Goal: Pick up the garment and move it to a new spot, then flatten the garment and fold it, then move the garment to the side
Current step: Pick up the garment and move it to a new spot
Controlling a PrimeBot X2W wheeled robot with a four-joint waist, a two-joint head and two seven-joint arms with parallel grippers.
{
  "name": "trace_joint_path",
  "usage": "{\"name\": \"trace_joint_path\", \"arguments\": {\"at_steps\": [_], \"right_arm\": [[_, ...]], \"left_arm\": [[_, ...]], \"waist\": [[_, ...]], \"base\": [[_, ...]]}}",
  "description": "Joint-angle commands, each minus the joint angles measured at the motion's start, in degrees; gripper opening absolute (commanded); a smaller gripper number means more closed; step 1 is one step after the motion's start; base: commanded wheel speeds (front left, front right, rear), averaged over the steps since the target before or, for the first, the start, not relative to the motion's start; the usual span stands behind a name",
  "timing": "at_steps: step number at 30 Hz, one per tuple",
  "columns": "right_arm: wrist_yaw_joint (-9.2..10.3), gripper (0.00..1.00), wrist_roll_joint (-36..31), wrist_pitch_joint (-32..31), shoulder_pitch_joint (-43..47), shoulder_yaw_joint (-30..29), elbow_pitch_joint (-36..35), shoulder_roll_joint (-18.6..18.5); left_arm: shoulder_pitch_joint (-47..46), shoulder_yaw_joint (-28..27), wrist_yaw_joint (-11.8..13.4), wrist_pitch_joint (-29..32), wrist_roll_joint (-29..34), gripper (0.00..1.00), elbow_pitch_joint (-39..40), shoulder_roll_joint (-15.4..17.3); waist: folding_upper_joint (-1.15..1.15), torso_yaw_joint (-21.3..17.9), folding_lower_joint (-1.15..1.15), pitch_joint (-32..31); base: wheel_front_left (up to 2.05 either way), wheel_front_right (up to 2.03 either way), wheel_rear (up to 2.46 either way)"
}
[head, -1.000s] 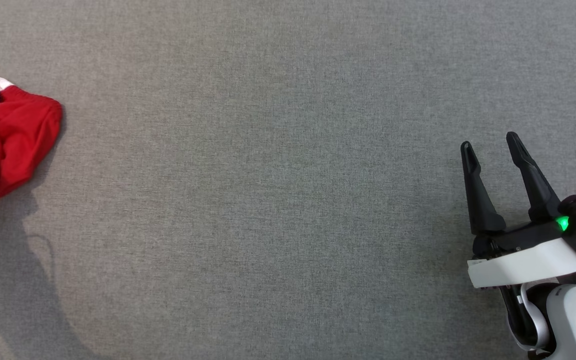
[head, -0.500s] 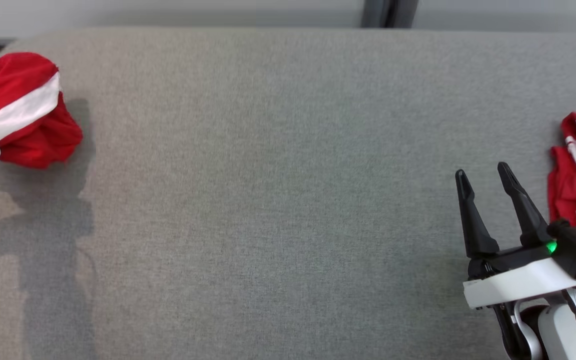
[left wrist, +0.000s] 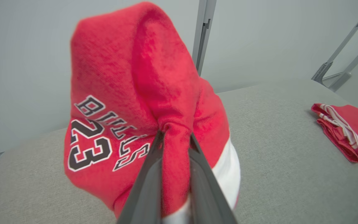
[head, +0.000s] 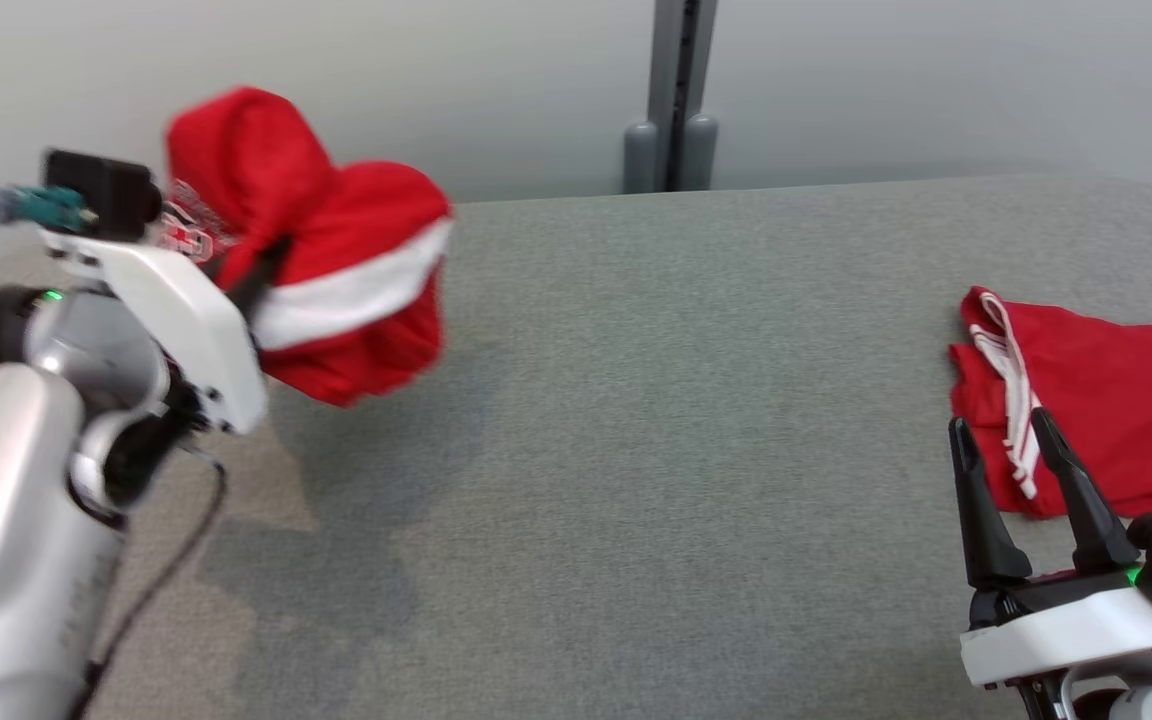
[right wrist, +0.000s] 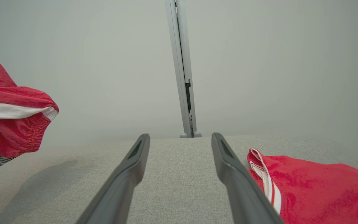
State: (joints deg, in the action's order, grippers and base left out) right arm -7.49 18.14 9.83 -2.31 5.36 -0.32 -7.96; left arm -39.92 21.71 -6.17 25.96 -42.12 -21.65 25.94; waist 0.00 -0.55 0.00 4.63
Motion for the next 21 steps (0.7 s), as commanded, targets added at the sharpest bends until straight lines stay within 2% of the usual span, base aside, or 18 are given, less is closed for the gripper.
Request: {"name": "trace_joint_path", "arguments": {"at_steps": [1,5,8,9,17,20,21], "right_arm": [[-0.03,1.0,0.38,-0.18,0.95,-0.27,-0.37,-0.18],[-0.03,1.0,0.45,-0.47,1.89,-0.7,-1.04,-0.17],[-0.03,1.0,0.41,-0.64,1.9,-0.46,-1.58,-0.28],[-0.03,1.0,0.38,-0.72,1.48,-0.34,-1.81,-0.27],[-0.03,1.0,0.64,-0.32,0.79,0.07,-1.6,-0.14],[-0.03,1.0,0.45,-0.17,0.15,0.42,-1.49,-0.07],[-0.03,1.0,0.27,-0.26,0.07,0.71,-1.38,-0.09]], "left_arm": [[3.17,0.44,1.48,0.52,-0.82,0.0,4.21,-0.95],[9.78,2.2,4.54,1.19,-1.52,0.0,12.51,-3.73],[13.9,4.34,6.34,-0.41,-0.22,0.0,15.49,-5.69],[15.89,5.24,6.79,-2.62,0.91,0.0,16.0,-6.58],[20.19,9.4,8.5,-12.04,6.88,0.0,8.64,-10.23],[19.57,10.5,8.22,-14.65,7.57,0.0,4.89,-12.54],[19.16,10.58,8.23,-15.29,7.72,0.08,3.73,-12.91]], "waist": [[0.0,-2.14,0.0,-1.33],[0.0,-4.28,0.0,-1.4],[0.0,-5.98,0.0,-1.03],[0.0,-7.41,0.0,-0.75],[0.0,-11.38,0.0,0.66],[0.0,-11.77,0.0,1.63],[0.0,-11.84,0.0,1.81]], "base": [[0.0,0.0,0.0],[0.0,0.0,0.0],[0.0,0.0,0.0],[0.0,0.0,0.0],[0.0,0.0,0.0],[0.0,0.0,0.0],[0.0,0.0,0.0]]}}
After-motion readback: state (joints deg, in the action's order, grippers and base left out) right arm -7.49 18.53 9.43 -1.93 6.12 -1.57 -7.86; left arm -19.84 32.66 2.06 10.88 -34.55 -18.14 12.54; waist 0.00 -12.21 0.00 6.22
